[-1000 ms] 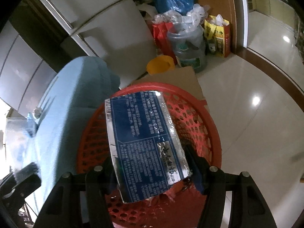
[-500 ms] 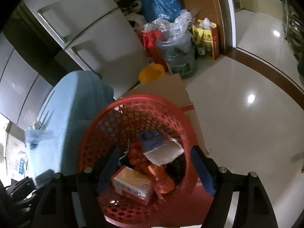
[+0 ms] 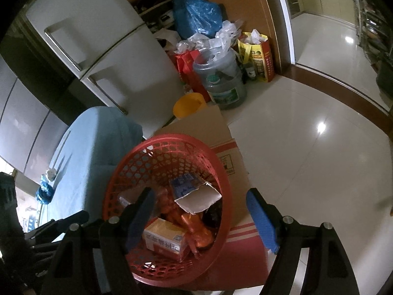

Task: Collect trash
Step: 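Open both grippers to drop the packet and container into the basket, then move both open grippers back over the table toward the blue bag, then grasp the blue plastic bag with the left gripper while the right grasps the white tissue, then lift and carry the blue bag and white tissue over the red basket, then open the right gripper to drop the white tissue into the basket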

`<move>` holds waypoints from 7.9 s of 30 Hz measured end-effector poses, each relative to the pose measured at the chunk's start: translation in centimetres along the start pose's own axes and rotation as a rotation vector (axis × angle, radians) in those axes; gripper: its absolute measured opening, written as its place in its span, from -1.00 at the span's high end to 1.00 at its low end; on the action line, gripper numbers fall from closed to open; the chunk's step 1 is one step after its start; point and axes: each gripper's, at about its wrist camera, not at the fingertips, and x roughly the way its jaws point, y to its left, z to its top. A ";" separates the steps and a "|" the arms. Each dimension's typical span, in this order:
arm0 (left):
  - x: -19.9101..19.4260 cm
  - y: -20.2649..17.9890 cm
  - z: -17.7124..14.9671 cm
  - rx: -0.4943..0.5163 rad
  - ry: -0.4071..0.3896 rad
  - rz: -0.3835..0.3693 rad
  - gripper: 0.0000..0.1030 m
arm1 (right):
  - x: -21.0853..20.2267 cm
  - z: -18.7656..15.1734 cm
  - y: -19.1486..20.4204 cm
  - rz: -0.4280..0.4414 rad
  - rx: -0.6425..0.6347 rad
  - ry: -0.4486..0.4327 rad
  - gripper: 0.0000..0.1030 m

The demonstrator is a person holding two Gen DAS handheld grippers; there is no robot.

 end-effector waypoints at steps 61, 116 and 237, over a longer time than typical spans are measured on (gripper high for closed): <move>-5.5 42.3 -1.8 -0.963 -0.248 0.222 -0.32 | 6.0 -7.7 24.4 0.160 -0.451 0.214 -0.55; -13.6 35.3 -17.5 -0.762 -0.174 0.356 -0.06 | 13.3 -10.0 44.9 0.352 -0.730 0.206 0.19; -5.5 2.6 -2.7 -0.025 -0.106 0.108 -0.05 | -0.1 -0.8 4.6 0.048 -0.157 -0.029 0.18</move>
